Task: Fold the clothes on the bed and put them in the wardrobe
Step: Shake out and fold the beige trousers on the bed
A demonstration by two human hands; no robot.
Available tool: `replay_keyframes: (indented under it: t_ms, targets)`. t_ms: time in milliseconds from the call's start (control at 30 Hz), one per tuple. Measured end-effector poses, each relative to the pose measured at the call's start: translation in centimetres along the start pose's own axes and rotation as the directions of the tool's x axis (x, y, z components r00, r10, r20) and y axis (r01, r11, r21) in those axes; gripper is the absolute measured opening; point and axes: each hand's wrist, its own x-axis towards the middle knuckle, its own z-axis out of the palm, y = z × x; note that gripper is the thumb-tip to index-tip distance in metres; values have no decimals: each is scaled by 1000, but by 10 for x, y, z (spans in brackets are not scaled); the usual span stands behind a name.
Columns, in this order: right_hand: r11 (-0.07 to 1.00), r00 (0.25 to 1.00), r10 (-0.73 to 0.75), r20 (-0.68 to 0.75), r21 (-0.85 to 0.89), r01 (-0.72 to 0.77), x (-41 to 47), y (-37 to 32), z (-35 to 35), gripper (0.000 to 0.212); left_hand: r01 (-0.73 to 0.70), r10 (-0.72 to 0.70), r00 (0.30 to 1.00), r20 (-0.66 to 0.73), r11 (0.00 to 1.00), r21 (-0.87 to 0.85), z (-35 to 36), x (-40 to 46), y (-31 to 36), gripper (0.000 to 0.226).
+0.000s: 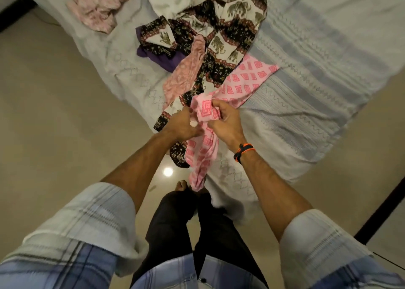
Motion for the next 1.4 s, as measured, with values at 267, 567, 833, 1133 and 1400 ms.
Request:
replay_keyframes:
  t_ms: [267,567,833,1133,1400]
  targets:
    - [988,991,82,-107,-125,-95,50,-2,28,51,101,-101,995,7,992,-77,-36,55,-22,80]
    - [885,887,398,-235,-157,-438,151,83,74,97,117,-117,993,12,993,-1,-54,165,-58,87]
    - [905,845,416,-336,59,-422,170,64,91,71,276,-82,922,379,825,-493,-48,211,-66,86]
    - [924,934,334,-123,238,-299,154,-7,83,47,222,-2,936,351,778,-587,-86,185,-44,70]
    - [963,985,123,-124,255,-88,163,-112,76,61,3,101,989,106,712,-702,-175,144,2,62]
